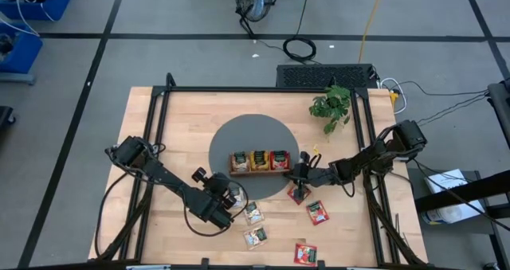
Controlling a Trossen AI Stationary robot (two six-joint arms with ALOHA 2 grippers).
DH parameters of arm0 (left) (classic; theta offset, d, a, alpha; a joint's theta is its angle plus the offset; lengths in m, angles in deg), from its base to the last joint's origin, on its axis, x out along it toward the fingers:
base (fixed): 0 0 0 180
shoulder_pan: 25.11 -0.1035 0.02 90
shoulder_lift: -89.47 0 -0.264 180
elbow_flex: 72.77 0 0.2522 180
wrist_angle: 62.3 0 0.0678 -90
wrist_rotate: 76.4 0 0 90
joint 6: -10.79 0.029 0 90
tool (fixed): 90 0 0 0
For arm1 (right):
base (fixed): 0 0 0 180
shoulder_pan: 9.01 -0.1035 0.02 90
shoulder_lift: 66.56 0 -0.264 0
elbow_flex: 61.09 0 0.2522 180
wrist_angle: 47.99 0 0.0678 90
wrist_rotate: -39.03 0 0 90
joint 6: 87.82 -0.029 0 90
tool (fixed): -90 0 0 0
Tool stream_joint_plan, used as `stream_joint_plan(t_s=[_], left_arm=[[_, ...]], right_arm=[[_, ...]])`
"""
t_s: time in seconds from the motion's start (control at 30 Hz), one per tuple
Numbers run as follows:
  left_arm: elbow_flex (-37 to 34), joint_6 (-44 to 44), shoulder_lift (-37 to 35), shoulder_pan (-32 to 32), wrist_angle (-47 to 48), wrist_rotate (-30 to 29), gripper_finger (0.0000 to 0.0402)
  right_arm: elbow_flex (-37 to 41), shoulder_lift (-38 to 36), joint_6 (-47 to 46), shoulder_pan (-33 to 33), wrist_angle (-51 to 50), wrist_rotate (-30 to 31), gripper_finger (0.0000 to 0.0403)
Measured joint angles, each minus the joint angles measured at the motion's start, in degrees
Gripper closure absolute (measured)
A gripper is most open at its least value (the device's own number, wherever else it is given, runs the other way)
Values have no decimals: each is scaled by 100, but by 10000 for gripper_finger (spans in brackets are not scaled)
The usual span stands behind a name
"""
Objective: Pick & Place Tea
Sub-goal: Adjust the wooden organizer, then put the bottom brown tea bag into the left section of the wooden organizer
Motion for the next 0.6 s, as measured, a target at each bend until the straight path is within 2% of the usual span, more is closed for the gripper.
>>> stream_joint_plan(t_s=[0.2, 0.5, 0.6], left_arm=[[0, 103, 2, 84, -22, 2, 360], [365, 597, 7, 316, 39, -16, 360], [464, 941, 7, 445, -102, -81, 360]], right_arm=[[0, 0, 38, -45, 120, -26, 403], [0, -4, 889, -633, 1242, -69, 403], [0, -4, 956, -678, 1328, -605, 403]])
